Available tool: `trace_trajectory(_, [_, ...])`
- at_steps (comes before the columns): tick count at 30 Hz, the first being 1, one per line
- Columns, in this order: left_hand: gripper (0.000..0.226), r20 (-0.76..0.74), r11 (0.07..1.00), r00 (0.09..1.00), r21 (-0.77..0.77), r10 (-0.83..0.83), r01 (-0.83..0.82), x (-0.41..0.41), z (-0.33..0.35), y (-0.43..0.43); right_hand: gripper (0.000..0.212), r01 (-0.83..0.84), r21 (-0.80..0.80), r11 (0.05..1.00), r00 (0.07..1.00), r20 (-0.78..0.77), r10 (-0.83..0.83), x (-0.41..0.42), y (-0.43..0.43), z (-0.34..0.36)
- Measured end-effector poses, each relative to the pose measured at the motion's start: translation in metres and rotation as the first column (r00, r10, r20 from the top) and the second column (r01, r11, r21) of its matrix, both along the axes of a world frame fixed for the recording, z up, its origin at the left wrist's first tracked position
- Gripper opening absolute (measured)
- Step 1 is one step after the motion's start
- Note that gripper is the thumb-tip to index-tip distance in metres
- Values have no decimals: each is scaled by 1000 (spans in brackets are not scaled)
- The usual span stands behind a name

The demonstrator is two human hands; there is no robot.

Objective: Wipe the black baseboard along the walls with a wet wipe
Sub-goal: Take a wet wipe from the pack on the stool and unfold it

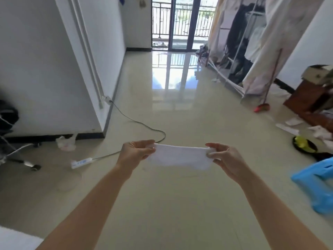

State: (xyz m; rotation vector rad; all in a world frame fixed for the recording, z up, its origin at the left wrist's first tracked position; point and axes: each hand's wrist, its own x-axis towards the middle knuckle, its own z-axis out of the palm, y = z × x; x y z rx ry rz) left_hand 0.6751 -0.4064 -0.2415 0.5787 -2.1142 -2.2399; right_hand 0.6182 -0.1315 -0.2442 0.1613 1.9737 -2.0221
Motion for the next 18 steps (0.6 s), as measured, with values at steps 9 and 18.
trace_trajectory(9, [24, -96, 972, 993, -233, -63, 39, -166, 0, 24, 32, 49, 500, 864, 979, -194, 57, -136, 29, -9])
trace_trajectory(18, [17, -22, 559, 956, -815, -291, 152, -390, -12, -32, 13, 90, 640, 763, 981, -189, 43, -360, -16, -22])
